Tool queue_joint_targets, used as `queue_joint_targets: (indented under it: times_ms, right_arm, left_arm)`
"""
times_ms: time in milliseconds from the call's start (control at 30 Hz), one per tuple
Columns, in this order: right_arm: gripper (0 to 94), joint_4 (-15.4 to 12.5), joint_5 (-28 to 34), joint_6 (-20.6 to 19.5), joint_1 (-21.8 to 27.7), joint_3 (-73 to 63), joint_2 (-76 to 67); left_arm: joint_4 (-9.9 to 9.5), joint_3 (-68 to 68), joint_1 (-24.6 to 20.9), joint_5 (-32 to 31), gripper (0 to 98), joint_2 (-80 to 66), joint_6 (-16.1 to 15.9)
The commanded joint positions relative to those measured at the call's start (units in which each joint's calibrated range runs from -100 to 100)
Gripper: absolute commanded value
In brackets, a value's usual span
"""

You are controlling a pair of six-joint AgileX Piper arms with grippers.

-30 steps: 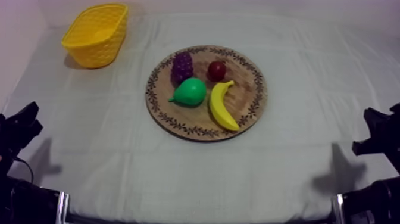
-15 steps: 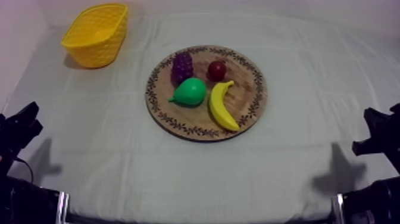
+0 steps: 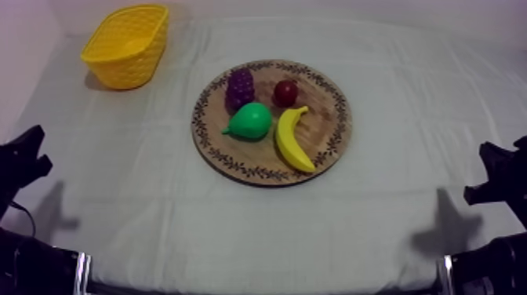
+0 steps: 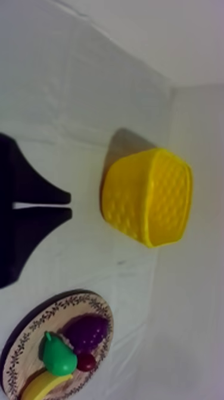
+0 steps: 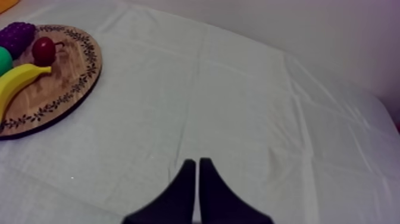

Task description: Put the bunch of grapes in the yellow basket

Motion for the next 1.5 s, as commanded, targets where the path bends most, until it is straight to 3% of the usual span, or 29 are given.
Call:
queue_joint_targets:
  times_ms: [0, 167, 433, 567, 900, 1167, 1333, 1467]
  right_arm:
    - [0.3, 0.0, 0.0, 0.0, 0.0, 0.0, 0.0]
    - [0.3, 0.0, 0.0, 0.0, 0.0, 0.0, 0.0]
    - [0.3, 0.0, 0.0, 0.0, 0.1, 0.0, 0.0]
    - [0.3, 0.0, 0.0, 0.0, 0.1, 0.0, 0.0]
    - [0.3, 0.0, 0.0, 0.0, 0.1, 0.0, 0.0]
    - [0.3, 0.0, 0.0, 0.0, 0.1, 0.0, 0.0]
    - [0.3, 0.0, 0.0, 0.0, 0.1, 0.0, 0.0]
    - [0.3, 0.0, 0.0, 0.0, 0.1, 0.0, 0.0]
  left_arm:
    - [-0.04, -7.2, 0.1, 0.8, 0.0, 5.7, -0.9]
    - [-0.35, -19.4, 2.4, 1.6, 0.0, 18.0, -1.6]
    - [-5.48, -34.1, 10.9, 2.0, 0.0, 36.5, 1.3]
    - [-6.43, -39.7, 13.6, 2.1, 0.0, 44.4, 1.2]
    - [-6.40, -50.5, 16.5, 4.0, 0.0, 58.4, 0.7]
    - [-6.26, -61.1, 17.6, 9.6, 0.0, 68.3, 0.6]
    - [-5.07, -66.6, 17.6, 12.1, 0.0, 74.3, -0.3]
    - [-3.00, -69.7, 17.0, 13.5, 0.0, 78.6, -1.5]
